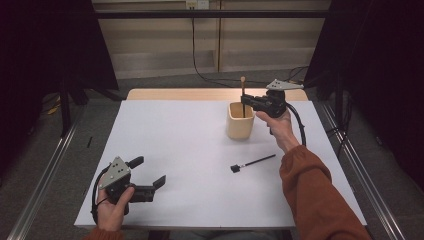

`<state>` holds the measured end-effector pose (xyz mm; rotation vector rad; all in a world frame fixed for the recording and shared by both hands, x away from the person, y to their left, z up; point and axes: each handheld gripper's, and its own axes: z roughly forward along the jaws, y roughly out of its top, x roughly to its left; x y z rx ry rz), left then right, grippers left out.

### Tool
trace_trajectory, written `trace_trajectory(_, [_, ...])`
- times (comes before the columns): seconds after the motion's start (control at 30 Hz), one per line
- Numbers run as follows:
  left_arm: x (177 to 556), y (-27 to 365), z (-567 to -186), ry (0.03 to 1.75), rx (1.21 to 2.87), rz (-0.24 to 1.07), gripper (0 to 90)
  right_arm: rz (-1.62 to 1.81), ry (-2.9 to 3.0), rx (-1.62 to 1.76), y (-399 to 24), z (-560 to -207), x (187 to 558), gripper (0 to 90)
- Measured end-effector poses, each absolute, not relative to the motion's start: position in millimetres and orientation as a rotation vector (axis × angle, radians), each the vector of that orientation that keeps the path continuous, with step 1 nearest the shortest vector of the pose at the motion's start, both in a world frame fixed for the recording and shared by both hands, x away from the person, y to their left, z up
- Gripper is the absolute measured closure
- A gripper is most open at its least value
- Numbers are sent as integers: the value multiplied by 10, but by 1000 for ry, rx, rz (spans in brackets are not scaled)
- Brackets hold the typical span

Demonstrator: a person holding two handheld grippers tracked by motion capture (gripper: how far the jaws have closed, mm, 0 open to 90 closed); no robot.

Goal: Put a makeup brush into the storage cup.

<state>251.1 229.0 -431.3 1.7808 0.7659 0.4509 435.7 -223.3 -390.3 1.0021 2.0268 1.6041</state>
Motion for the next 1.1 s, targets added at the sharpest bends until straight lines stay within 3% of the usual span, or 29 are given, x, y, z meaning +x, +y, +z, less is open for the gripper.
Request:
trace_trajectory(0.97, [2515,2273,-4314,767,1780,457,14,1592,2058,1029,-2214,-4194,4316,831])
trace_trajectory(1.1, [2513,2281,-4314,765,1779,452,15,1587,2051,1034,-2228,-4194,4303,799])
